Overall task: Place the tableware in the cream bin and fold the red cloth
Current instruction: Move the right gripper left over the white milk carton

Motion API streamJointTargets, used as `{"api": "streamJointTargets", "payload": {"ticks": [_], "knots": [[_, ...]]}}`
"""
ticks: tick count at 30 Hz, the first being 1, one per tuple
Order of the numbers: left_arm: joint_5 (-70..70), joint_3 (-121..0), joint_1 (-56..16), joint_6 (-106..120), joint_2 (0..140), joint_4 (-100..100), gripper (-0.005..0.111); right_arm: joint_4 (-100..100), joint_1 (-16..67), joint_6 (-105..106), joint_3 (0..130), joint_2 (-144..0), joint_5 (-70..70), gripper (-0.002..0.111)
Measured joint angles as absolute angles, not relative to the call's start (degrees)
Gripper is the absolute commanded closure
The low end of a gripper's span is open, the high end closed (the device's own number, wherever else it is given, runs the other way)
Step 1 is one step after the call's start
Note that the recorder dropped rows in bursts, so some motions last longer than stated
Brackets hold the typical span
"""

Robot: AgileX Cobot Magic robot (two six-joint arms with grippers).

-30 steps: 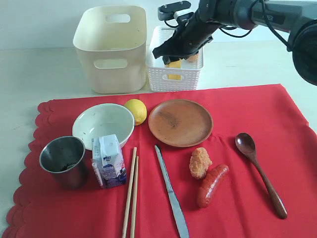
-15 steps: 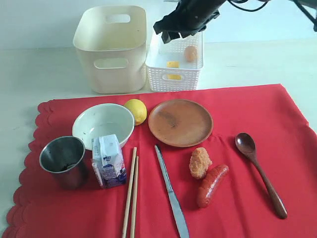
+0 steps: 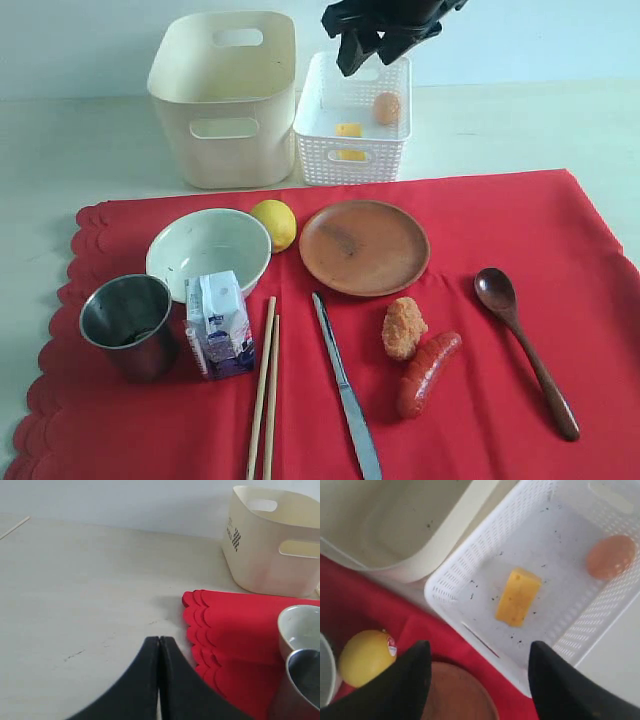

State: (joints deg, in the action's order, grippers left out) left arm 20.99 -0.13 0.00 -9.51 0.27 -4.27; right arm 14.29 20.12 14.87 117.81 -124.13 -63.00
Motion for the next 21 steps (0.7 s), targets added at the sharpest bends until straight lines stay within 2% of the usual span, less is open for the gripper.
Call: {"api": "streamJointTargets", "payload": {"ticks": [21], "knots": [[21.0, -0.1, 0.0, -9.5, 0.3, -4.3, 0.107, 24.4, 22.5, 20.2, 116.6, -118.8, -69.8, 0.052]]}}
